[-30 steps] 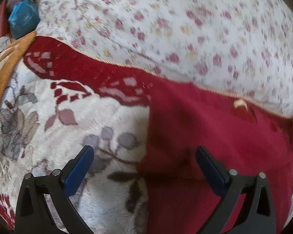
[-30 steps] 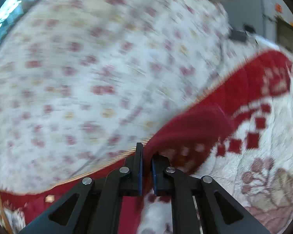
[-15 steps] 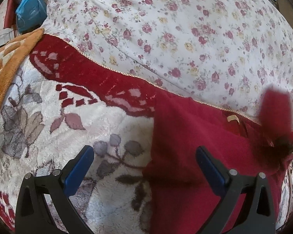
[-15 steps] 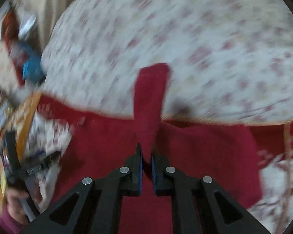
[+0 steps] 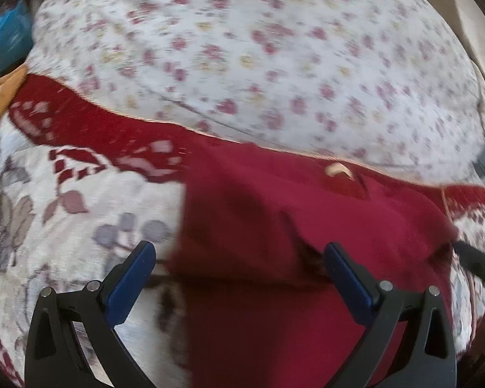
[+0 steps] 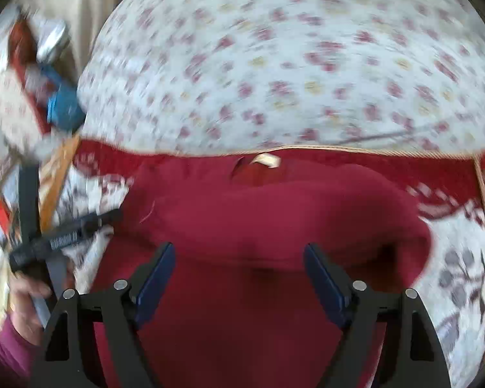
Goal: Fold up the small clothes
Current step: 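Lay the sleeve over the body with the right gripper while the left gripper pinches the side edge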
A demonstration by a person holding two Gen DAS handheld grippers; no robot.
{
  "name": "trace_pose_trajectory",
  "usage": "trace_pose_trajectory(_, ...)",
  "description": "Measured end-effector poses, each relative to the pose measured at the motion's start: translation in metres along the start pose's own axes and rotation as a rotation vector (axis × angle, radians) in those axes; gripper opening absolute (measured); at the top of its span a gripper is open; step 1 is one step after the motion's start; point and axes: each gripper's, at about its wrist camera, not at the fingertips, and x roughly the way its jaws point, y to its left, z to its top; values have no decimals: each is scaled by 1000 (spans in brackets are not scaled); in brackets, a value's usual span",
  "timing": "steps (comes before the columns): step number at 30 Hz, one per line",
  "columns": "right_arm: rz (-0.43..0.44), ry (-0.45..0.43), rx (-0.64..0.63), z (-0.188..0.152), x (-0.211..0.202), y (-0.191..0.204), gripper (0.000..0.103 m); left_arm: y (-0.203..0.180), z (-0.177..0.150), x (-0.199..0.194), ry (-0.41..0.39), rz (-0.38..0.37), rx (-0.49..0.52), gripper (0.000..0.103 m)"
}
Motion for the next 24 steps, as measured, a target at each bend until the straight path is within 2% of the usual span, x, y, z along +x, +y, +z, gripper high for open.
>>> trace_pose_trajectory(3,18,-1,101,0,-1,-24,85,-17,-1,10,55,-25,12,103)
trace_pose_trajectory(5,47,4,152,2,-1,-33,85,-28,0,14,59,-24,21,103)
trace_pose_trajectory(9,64,2,163,2,0,-34,85,-41,0,29,81,-17,55,102)
trace_pose_trajectory(11,63,-4,169,3,1,-34,85,-44,-1,38,105,-31,52,86)
trace_pose_trajectory(13,63,-6,176,3,1,-35,86,-47,-1,42,122,-36,59,51)
trace_pose_trajectory(14,61,-6,178,2,1,-36,86,-48,-1,43,119,-33,68,43)
trace_pose_trajectory(16,61,-6,180,3,3,-37,85,-46,1,42,112,-43,63,13)
trace_pose_trajectory(18,58,-11,179,2,1,-38,85,-41,5,37,111,-70,36,7)
trace_pose_trajectory(21,35,-40,166,5,-4,-40,85,-30,17,16,55,-116,-4,6)
trace_pose_trajectory(24,-21,-100,168,10,-15,-49,85,-15,29,-6,-29,-87,-24,6)
